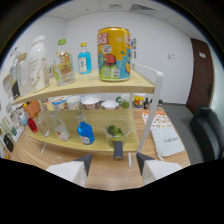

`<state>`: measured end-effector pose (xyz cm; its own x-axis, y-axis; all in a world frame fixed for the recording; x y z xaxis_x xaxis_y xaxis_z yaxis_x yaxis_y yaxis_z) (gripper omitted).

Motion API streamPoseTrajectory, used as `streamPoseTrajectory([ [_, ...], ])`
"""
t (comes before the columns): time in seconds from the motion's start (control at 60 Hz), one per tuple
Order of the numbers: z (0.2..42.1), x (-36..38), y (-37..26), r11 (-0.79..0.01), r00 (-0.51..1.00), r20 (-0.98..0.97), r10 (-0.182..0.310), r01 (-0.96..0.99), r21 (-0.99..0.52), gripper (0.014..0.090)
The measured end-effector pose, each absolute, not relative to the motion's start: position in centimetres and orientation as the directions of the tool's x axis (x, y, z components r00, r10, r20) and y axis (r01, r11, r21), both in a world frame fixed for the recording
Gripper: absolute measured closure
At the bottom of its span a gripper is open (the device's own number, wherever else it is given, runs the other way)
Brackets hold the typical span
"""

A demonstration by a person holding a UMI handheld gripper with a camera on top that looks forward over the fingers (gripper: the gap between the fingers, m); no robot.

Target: Make me a cup of Mojito.

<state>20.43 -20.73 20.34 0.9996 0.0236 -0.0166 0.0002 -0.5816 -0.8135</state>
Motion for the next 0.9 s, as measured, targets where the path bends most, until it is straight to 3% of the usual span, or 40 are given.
streamPoseTrajectory([
  [0.167, 19.0, 20.9, -17.6, -0.611, 0.998, -0.056, 0.031, -0.026, -0.791, 0.0383],
  [0.417, 16.4, 21.1, -16.1, -0.688, 0.997, -0.072, 0.03, -0.032, -0.725, 0.0736],
  [0.533, 15.7, 20.9, -16.2, -0.708, 0.997, -0.067, 0.036, -0.022, -0.705, 0.0858],
  [0.7, 15.7, 21.0, -16.2, -0.709, 0.997, -0.071, 0.036, -0.025, -0.705, 0.0875],
  [0.9, 16.5, 21.7, -16.6, -0.676, 0.998, -0.068, 0.003, -0.048, -0.735, 0.0885],
])
